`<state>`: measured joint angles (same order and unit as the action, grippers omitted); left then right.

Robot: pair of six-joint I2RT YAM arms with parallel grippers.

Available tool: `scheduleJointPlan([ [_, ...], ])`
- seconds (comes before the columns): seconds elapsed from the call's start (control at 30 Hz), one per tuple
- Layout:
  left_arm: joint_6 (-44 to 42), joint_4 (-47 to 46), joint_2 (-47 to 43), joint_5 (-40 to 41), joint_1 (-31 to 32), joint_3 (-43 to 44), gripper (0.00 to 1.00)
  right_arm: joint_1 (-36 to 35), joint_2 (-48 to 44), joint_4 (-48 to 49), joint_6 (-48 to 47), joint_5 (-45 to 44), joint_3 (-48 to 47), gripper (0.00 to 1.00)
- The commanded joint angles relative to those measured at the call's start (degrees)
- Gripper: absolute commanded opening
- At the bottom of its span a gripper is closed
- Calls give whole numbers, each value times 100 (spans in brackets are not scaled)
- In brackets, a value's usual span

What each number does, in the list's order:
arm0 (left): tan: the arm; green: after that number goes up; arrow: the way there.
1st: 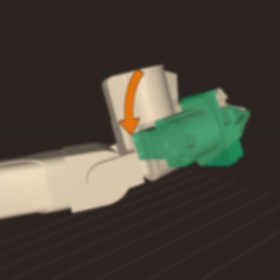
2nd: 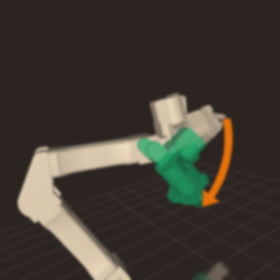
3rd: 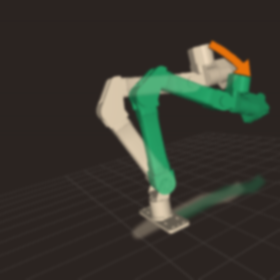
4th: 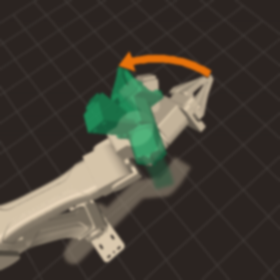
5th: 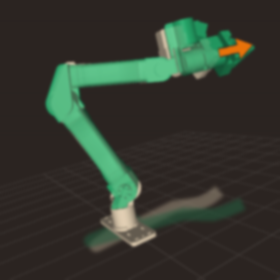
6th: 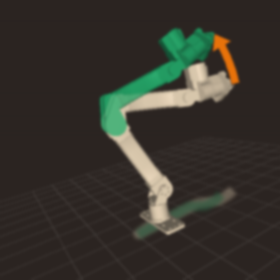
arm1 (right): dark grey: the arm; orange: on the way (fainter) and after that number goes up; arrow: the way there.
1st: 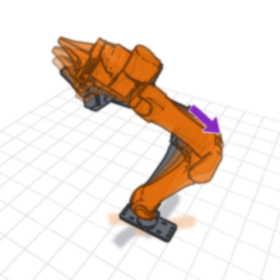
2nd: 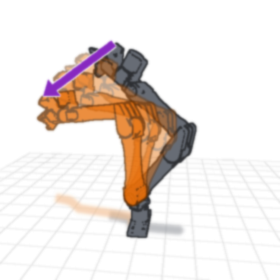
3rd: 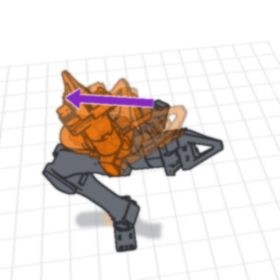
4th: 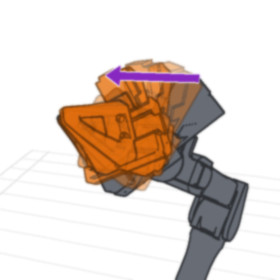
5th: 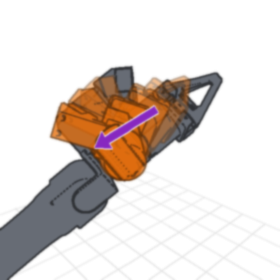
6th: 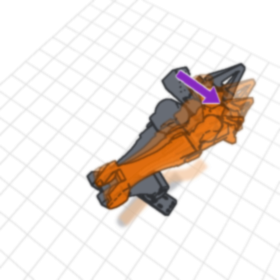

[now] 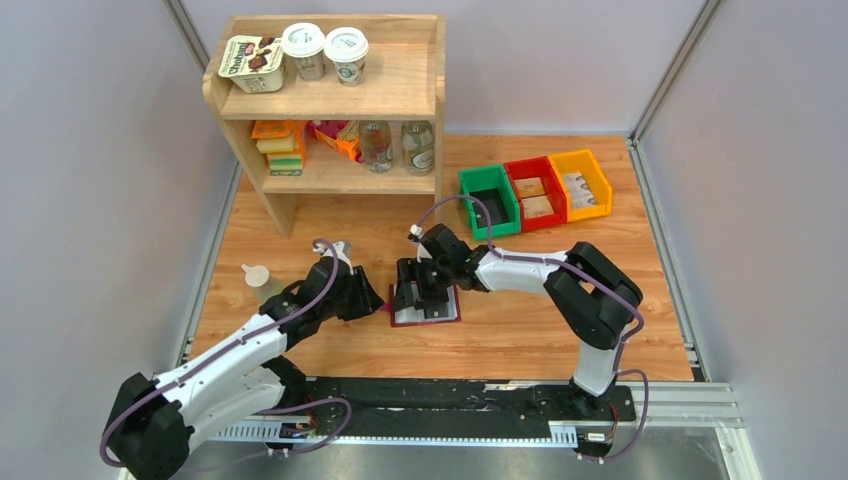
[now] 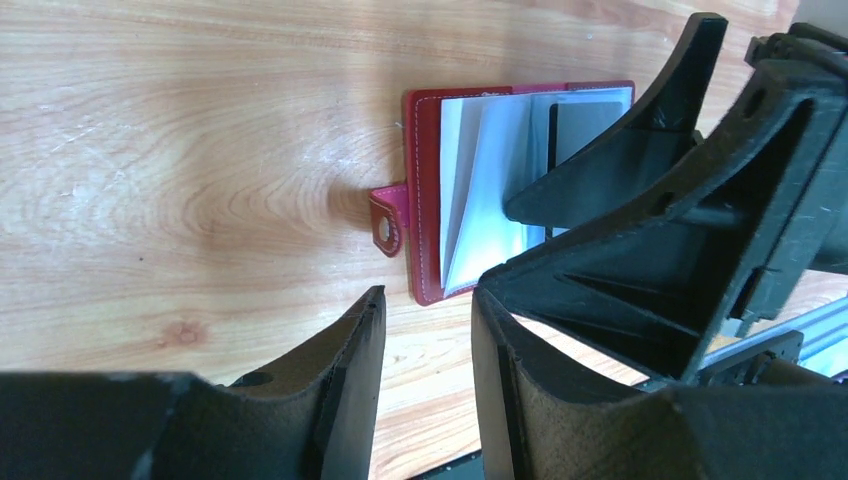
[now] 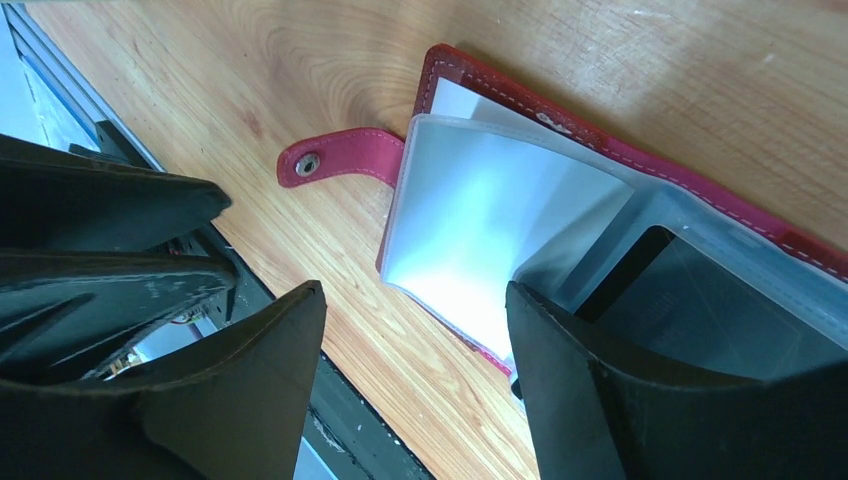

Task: Take the credit cards out of the card holder
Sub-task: Open the card holder at the center of the board, then remove the credit card from the card holder.

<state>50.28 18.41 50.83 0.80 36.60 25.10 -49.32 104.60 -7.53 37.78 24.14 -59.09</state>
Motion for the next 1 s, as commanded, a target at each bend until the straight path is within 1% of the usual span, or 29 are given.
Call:
scheduleJointPlan([
  [0.0,43,399,-345,210,-30,433,45,-16,-308,-327,-262,-155,-296,72],
  [0.17,-1,497,-390,97,-30,820,46,-7,-545,-530,-438,-357,-454,68],
  [0.2,-1,479,-337,53,-30,864,50,-7,-615,-556,-490,-392,-472,68],
  [0.33,8,251,-83,-316,-30,1102,56,54,-914,-679,-737,-603,-437,68],
  [0.47,-10,145,199,-537,-39,1488,56,151,-1257,-680,-886,-613,-270,68],
  [0.6,-89,162,261,-510,-30,1690,55,168,-1231,-732,-939,-568,-270,68],
  [0.67,-133,154,340,-589,-30,1778,55,186,-1336,-750,-869,-804,-191,67],
  [0.7,-141,154,444,-650,-30,1822,55,221,-1424,-759,-817,-997,-130,64],
  [0.83,7,-100,901,-1186,-30,1963,54,598,-1819,-776,-448,-1455,327,57],
  [0.9,95,-355,1182,-1546,-4,2068,54,844,-2021,-741,-385,-1482,608,56],
  [0.97,87,-391,1489,-1714,83,2270,53,1020,-2162,-741,-377,-1465,846,55],
])
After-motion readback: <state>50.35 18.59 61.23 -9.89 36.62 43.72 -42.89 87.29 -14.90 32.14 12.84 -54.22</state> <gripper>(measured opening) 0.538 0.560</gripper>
